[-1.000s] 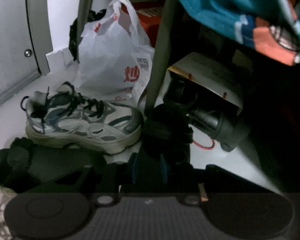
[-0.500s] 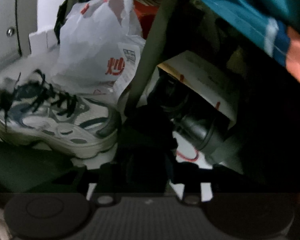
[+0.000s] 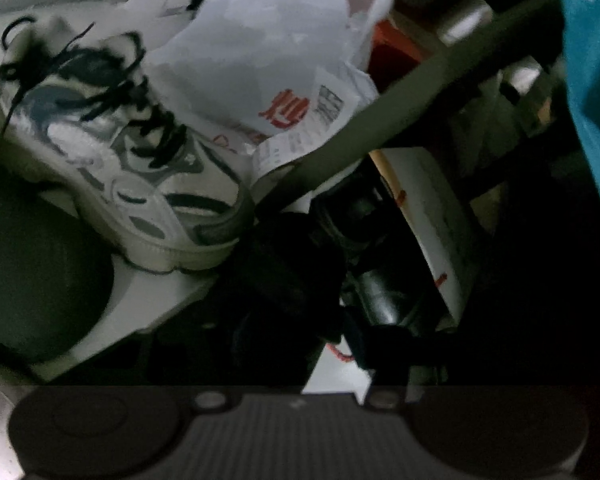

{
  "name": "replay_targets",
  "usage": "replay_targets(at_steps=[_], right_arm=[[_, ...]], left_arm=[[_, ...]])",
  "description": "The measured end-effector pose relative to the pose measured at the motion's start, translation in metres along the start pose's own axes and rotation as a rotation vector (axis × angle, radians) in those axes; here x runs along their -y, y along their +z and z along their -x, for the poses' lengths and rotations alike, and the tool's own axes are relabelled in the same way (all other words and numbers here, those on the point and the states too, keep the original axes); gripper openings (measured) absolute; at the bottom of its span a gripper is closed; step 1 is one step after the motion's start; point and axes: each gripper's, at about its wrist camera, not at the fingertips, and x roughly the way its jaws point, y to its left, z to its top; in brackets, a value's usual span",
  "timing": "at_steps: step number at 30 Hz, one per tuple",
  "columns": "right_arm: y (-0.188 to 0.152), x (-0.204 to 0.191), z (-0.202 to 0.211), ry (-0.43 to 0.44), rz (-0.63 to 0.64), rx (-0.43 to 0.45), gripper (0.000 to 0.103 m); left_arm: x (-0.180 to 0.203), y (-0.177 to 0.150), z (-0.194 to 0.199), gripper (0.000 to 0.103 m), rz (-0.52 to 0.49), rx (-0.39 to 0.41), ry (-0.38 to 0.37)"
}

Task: Organize scattered shoes

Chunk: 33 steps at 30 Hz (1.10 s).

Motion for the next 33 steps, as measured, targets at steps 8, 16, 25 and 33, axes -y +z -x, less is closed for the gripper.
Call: replay_targets(at_steps=[8,16,25,33], right_arm=[[0.0,0.002,0.001,-0.008,-0.02,0.012,0.09],[0.003,0.017,0.001,-0.113,-0.116,0.027,0.09],[0.003,0.018,0.002,-0.117,-0.093,0.041,0.09],[0.002,0.017,0.003,-0.173,-0.051,0.066,0.09]], left_arm=[[0.0,0.008,0.004,0.061,0.032,-0.004,0.034],[-0.003,0.006,-0.017,0.046,0.102,-0.015,0.0],[-0.014,-0.01,-0.003,0.035,0.227,0.032,-0.057],[-0.008,-0.03,0.026,0.03,0.276,0.063,-0.115]])
